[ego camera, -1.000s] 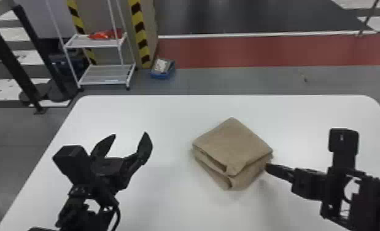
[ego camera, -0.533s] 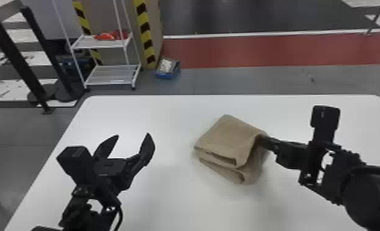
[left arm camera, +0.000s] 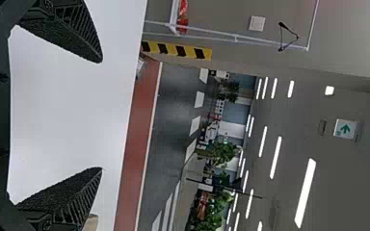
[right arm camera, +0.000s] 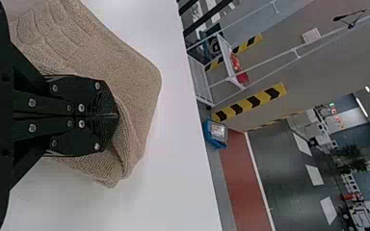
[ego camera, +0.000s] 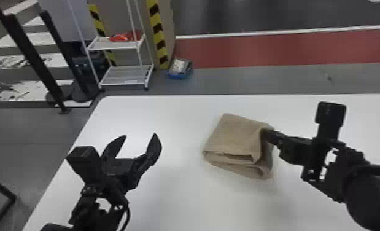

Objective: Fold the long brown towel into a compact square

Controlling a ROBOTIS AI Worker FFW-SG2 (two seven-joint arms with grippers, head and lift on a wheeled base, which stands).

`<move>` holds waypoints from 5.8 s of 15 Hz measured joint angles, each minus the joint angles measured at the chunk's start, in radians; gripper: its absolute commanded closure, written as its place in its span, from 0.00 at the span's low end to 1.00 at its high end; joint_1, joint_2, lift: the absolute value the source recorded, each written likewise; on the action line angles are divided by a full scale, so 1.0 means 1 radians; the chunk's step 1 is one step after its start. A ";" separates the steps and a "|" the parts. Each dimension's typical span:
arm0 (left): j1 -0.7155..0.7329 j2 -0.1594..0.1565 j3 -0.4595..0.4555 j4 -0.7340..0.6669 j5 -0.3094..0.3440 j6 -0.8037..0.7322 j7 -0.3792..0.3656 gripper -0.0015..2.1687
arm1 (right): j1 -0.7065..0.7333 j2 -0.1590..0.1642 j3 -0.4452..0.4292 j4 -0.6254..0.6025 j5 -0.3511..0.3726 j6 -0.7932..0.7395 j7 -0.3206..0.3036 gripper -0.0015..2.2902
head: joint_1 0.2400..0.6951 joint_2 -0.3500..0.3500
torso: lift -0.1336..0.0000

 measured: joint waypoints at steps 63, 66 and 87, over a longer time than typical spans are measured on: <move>-0.063 0.048 0.040 0.108 0.084 -0.085 -0.020 0.04 | -0.198 0.004 0.086 0.365 0.049 -0.309 -0.069 0.04 | 1.00 0.77 | 0.08; -0.064 0.047 0.057 0.072 0.059 -0.095 -0.059 0.04 | 0.001 0.004 0.119 0.022 0.181 -0.322 -0.087 0.00 | 1.00 0.77 | 0.08; 0.132 0.033 0.113 0.039 -0.123 -0.166 0.026 0.04 | 0.680 0.004 0.055 -0.282 0.332 -1.020 -0.161 0.03 | 1.00 0.80 | 0.08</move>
